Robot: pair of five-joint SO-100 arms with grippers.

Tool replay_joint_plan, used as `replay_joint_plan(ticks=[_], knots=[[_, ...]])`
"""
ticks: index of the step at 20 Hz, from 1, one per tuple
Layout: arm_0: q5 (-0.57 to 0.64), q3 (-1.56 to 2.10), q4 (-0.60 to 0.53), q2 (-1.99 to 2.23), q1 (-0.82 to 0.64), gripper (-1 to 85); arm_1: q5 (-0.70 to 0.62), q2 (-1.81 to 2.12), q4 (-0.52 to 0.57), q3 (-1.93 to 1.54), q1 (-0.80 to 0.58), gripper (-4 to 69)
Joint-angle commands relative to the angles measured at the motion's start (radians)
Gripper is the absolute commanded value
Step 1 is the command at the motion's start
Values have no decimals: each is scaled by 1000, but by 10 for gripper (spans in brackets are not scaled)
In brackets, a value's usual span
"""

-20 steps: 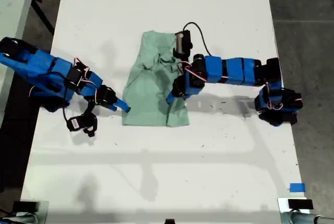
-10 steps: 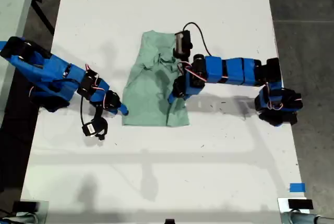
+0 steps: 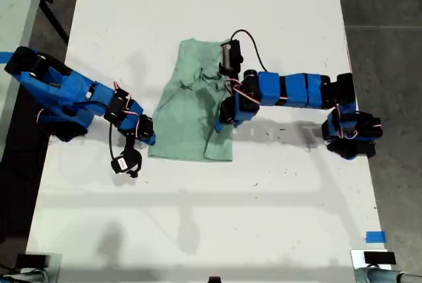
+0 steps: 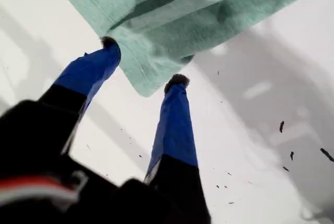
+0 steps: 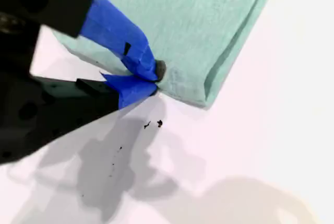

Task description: Fold t-shirt

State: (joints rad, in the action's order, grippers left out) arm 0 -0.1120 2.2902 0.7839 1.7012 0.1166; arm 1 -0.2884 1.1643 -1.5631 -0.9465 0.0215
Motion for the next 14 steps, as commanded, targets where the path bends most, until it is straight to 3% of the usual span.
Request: replay_joint_plan(ticks=[1, 2, 5, 9, 14], knots=[[-9, -63, 41, 3, -15, -1, 6, 87, -6, 5, 12, 222], [-6, -64, 66, 25, -20, 1, 8, 87, -6, 3, 12, 221], [-9, -64, 238, 216, -32, 179, 8, 87, -6, -6, 12, 217], [-14, -66, 428, 451, -69, 231, 3, 87, 8, -11, 8, 215], [-18, -87, 380, 348, -63, 235, 5, 89, 8, -11, 9, 213]])
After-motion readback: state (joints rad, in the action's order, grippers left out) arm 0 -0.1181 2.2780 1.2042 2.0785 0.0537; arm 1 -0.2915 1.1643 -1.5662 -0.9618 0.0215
